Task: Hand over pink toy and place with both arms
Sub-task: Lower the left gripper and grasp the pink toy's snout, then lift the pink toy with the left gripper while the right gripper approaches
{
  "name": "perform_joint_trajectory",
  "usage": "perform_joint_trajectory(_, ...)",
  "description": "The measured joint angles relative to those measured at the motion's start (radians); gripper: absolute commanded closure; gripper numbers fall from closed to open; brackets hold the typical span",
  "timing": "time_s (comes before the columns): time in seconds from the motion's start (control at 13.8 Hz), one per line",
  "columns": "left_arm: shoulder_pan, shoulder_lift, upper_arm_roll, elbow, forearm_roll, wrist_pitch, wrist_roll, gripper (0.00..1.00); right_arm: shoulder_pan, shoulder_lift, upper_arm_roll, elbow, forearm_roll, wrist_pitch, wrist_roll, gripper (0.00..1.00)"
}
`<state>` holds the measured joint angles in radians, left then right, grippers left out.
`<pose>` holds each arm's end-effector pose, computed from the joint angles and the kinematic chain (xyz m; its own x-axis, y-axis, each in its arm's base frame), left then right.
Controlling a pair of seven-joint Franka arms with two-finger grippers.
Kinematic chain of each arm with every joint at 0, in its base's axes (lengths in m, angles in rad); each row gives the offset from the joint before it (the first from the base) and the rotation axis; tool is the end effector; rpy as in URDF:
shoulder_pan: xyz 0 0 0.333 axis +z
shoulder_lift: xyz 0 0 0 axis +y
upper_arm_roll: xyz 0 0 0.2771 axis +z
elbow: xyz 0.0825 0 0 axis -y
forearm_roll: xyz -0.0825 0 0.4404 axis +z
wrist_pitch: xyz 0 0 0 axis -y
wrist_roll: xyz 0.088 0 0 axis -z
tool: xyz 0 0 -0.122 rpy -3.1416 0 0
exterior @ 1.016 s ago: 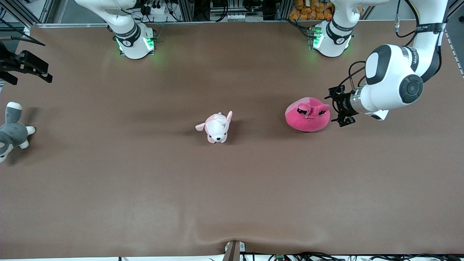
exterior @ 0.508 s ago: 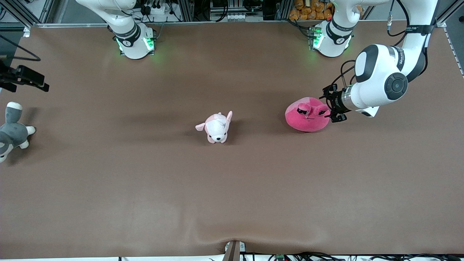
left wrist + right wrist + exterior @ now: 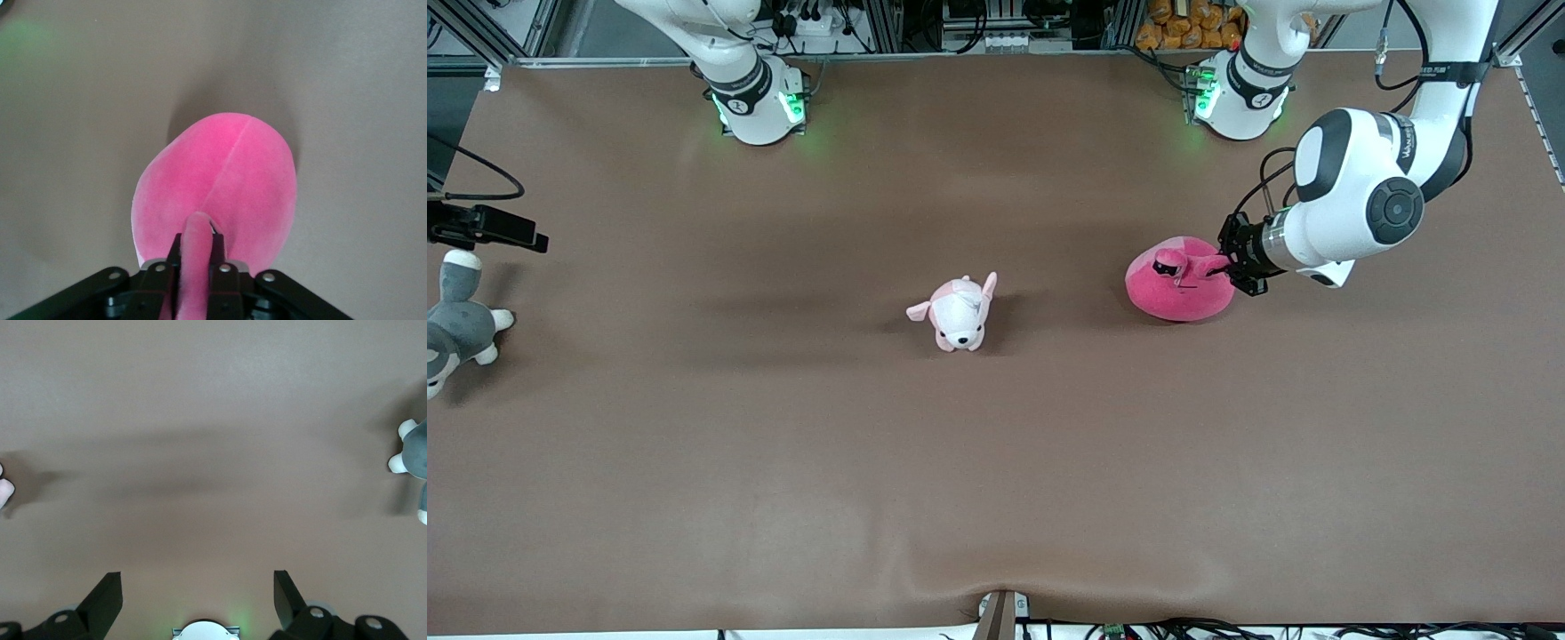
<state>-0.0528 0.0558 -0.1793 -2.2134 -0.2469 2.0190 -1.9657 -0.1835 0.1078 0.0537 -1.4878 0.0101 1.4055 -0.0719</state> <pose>0.5259 -0.1431 0.2474 -0.3046 0.9489 -0.0826 0.9117 0.2654 -0.3138 0.6123 -0.0799 0.5348 0.9809 -0.0531 -0.1872 -0.0597 -0.9978 -0.0294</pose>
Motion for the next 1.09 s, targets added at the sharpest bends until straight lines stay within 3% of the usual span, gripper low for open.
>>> perform_joint_trajectory(0.22,-0.002,0.001,-0.003,0.076,-0.001,-0.079,0.000,1.00,0.004,0.001,0.005,0.000,0.001,-0.003,0.028,0.00)
perform_joint_trajectory(0.36,-0.003,0.003,-0.014,0.169,-0.006,-0.156,0.002,1.00,0.007,0.001,0.010,0.001,0.024,-0.025,0.152,0.00)
perform_joint_trajectory(0.73,-0.011,0.010,-0.118,0.429,-0.177,-0.232,-0.041,1.00,0.079,0.001,0.019,0.003,0.186,-0.080,0.595,0.00)
perform_joint_trajectory(1.09,-0.125,0.130,-0.178,0.631,-0.211,-0.224,-0.374,1.00,0.194,0.001,0.024,0.005,0.372,-0.088,1.093,0.00)
